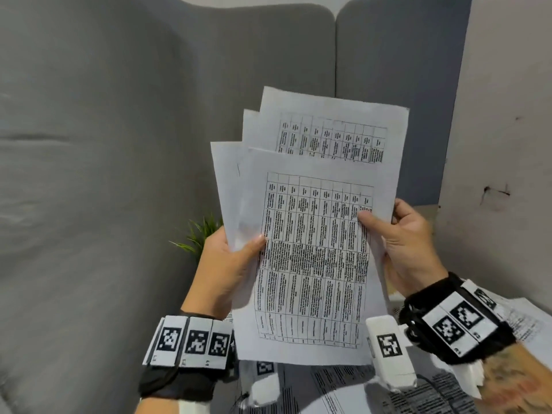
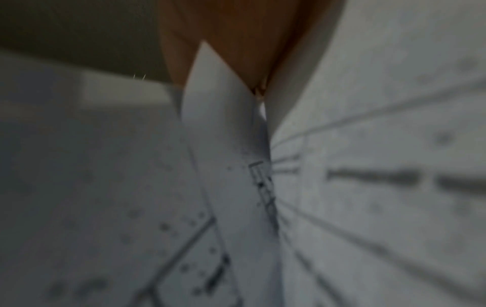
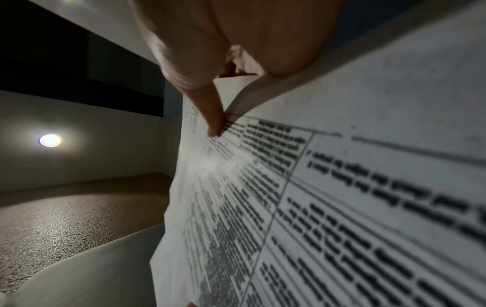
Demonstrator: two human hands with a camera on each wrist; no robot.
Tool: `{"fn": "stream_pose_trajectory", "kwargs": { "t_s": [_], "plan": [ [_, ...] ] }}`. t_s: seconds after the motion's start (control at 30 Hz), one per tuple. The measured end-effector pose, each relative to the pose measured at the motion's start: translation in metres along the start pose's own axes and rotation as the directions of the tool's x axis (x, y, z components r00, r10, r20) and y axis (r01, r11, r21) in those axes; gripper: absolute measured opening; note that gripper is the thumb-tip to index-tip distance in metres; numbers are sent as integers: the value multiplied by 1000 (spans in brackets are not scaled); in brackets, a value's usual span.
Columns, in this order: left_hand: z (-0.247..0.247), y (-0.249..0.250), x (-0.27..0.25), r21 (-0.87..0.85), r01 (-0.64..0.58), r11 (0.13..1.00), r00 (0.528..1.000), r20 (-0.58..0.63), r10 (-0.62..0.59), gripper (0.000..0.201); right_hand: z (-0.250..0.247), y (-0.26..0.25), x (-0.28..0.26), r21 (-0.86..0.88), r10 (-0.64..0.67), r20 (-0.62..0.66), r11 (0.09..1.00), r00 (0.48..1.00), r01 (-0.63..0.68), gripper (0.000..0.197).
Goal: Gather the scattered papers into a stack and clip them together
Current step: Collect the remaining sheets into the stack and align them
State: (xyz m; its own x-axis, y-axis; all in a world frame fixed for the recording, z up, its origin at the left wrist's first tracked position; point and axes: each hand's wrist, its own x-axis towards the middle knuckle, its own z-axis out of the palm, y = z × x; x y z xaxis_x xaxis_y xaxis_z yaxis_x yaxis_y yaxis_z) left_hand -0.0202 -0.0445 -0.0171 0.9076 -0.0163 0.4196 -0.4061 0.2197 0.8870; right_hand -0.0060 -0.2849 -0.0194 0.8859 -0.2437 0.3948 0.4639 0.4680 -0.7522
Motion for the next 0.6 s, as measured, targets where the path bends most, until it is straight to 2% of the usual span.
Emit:
{"fn": "stream_pose_trajectory", "kwargs": {
  "t_s": [0.07, 0.13, 0.23, 0.3, 0.4, 0.47, 0.53, 0.6],
  "plan": [
    [-2, 1, -2, 29, -27, 999, 1000, 16, 26, 21, -3, 1, 0, 15, 99, 91, 995, 991, -101, 34],
    [1, 5, -4, -7, -33, 999, 997, 66, 33, 22, -8, -3, 0, 10, 196, 172, 980, 965, -200, 29],
    [5, 8, -6, -14, -66, 998, 989, 135, 68, 21, -18, -11, 6, -2, 264, 255, 962, 930, -273, 30],
    [6, 11, -7, 29, -114, 993, 985, 132, 109, 18, -25, -16, 10, -55, 254, 275, 967, 927, -249, 39],
    [8, 13, -8, 106, -174, 979, 977, 145, 158, 19, -25, -25, 14, -59, 83, 249, 996, 965, -71, 38],
    [8, 12, -7, 149, -208, 967, 975, 112, 193, 13, -21, -30, 13, -55, -1, 248, 998, 969, 15, 36],
    [4, 9, -4, 176, -210, 962, 976, 98, 196, 15, -18, -27, 12, -34, -16, 262, 999, 965, 26, 40],
    [-1, 3, -1, 183, -167, 969, 985, 83, 154, 21, -19, -19, 9, -66, 23, 264, 998, 964, -6, 47]
  ]
}}
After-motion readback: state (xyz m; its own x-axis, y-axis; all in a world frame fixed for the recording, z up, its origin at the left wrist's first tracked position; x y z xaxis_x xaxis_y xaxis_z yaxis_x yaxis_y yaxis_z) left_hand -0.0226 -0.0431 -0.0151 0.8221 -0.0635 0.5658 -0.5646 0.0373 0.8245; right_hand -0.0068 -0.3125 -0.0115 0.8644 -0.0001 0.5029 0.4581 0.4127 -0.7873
